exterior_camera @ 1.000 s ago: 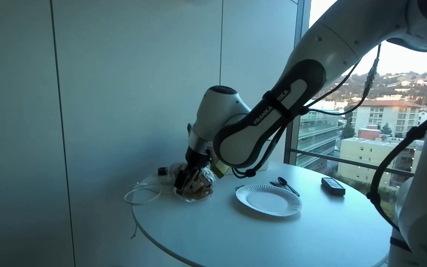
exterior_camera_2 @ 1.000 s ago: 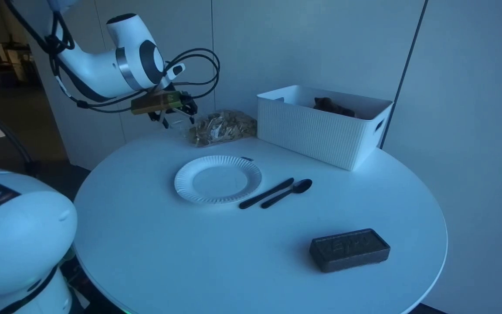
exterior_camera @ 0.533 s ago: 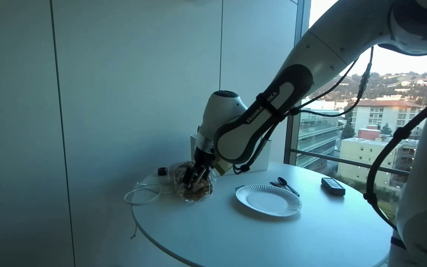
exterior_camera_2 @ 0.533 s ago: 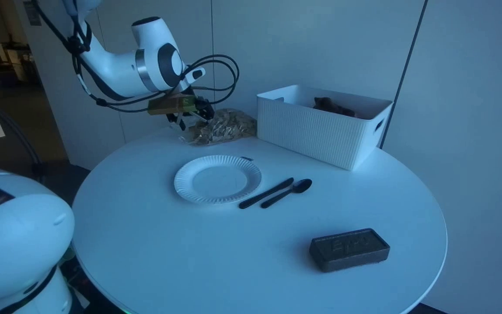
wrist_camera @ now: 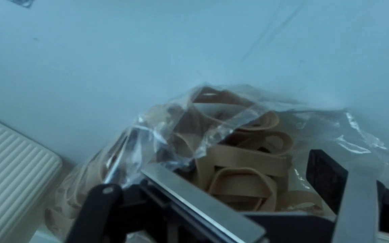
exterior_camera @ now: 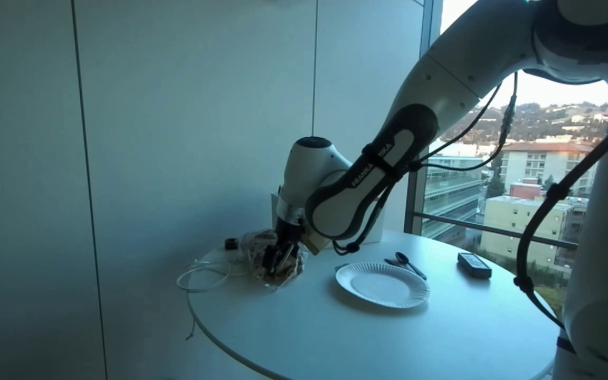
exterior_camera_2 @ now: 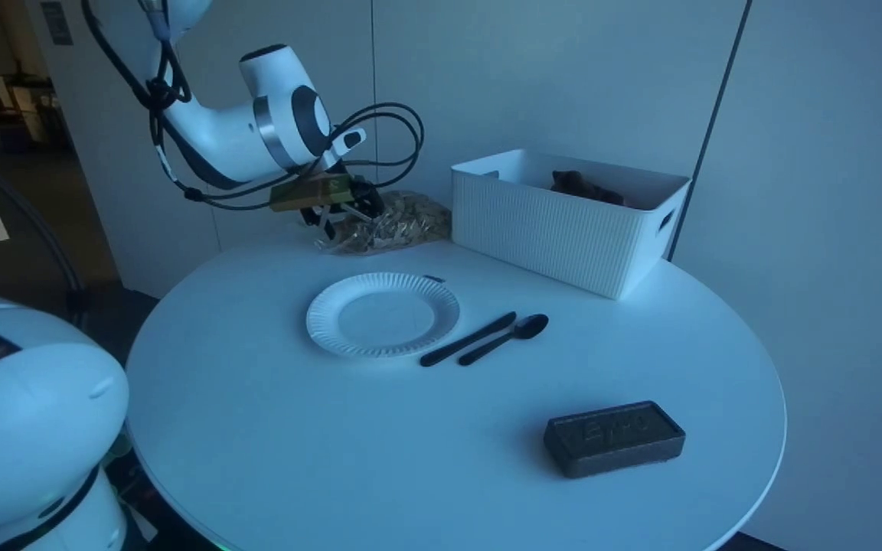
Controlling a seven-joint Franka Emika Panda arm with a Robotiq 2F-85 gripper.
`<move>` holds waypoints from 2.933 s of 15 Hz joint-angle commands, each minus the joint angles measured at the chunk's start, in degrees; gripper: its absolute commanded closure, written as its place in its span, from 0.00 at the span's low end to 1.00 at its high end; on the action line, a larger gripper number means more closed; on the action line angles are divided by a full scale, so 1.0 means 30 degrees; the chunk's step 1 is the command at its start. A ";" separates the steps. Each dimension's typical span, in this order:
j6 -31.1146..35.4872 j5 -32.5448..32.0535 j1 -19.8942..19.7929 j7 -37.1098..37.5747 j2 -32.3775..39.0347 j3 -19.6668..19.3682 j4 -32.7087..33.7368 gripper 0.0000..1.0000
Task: Take the utensils off of the plate and put the rubber bands on it
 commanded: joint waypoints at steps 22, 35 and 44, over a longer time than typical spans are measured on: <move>-1.0985 0.6797 0.1427 -0.9102 -0.5005 0.0024 0.0029 0.89; -1.5485 0.6773 -0.0696 -0.6727 -0.9193 -0.1933 -0.1619 0.90; -1.4423 0.7451 -0.1875 -0.7049 -0.6123 -0.3874 -0.1930 0.89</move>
